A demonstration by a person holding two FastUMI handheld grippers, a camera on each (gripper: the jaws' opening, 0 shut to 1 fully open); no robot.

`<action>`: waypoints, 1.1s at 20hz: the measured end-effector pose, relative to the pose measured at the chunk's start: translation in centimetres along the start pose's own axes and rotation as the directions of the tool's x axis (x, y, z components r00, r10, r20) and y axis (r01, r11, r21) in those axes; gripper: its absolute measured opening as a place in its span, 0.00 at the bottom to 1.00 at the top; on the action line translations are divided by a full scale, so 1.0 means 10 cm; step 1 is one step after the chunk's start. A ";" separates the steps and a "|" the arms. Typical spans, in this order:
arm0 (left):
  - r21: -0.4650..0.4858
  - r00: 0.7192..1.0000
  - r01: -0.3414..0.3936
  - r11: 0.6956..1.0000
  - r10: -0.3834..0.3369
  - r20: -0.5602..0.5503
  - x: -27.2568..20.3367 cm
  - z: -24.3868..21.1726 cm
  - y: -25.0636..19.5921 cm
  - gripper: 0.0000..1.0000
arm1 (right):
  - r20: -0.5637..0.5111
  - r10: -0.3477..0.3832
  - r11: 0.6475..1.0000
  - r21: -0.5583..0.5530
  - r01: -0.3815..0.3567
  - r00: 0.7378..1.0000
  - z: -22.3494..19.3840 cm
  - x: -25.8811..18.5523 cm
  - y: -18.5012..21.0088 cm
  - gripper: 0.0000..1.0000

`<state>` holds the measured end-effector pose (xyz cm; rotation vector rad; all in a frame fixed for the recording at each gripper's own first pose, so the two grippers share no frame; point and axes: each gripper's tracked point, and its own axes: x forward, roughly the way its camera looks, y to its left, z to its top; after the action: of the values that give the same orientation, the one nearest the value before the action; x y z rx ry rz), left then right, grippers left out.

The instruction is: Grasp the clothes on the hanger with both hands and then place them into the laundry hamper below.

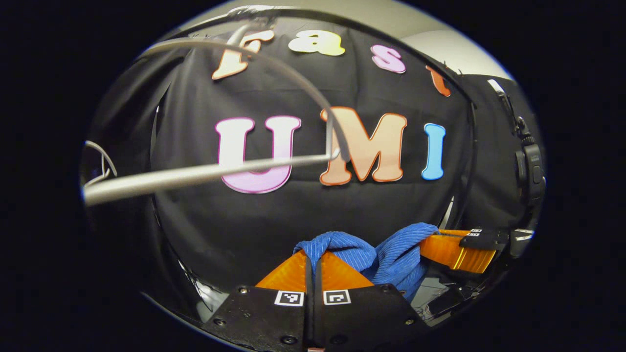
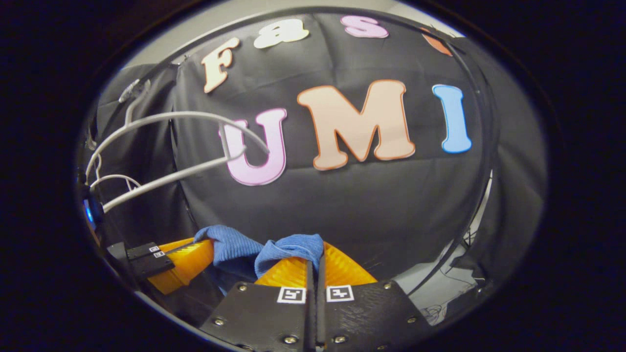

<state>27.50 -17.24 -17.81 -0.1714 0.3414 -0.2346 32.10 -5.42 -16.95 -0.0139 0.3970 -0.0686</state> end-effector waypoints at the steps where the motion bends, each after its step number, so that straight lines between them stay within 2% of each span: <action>1: -0.012 1.000 -0.009 1.000 0.008 -0.025 0.06 -0.11 0.04 0.00 | -0.026 -0.011 1.000 0.001 0.011 1.000 -0.08 0.07 -0.09 0.01; 7: 0.008 0.990 -0.043 0.999 0.044 -0.136 0.27 -0.80 0.29 0.00 | -0.191 -0.048 0.997 0.044 0.058 0.980 -0.85 0.42 -0.09 0.02; 10: 0.012 0.976 -0.024 1.000 0.026 -0.217 0.34 -1.20 0.21 0.00 | -0.269 -0.044 0.996 0.060 0.062 0.962 -1.20 0.53 -0.11 0.01; 15: 0.001 0.944 -0.041 0.999 0.039 -0.327 0.35 -1.72 0.17 0.01 | -0.360 -0.064 0.996 0.038 0.083 0.931 -1.66 0.56 -0.18 0.01; 17: -0.008 0.928 -0.044 0.999 0.038 -0.370 0.37 -1.92 0.17 0.01 | -0.392 -0.071 0.996 0.027 0.089 0.917 -1.80 0.57 -0.20 0.05; 18: -0.011 0.915 -0.042 0.999 0.034 -0.401 0.35 -2.03 0.18 0.01 | -0.411 -0.068 0.996 0.021 0.084 0.909 -1.88 0.59 -0.20 0.02; 22: -0.026 0.861 -0.059 0.998 0.037 -0.507 0.33 -2.42 0.21 0.01 | -0.479 -0.066 0.997 0.001 0.076 0.875 -2.21 0.62 -0.23 0.01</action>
<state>22.42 -19.17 -41.74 -0.1389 0.8773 -0.2211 29.07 -8.13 -39.66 0.0081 0.8948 -0.1503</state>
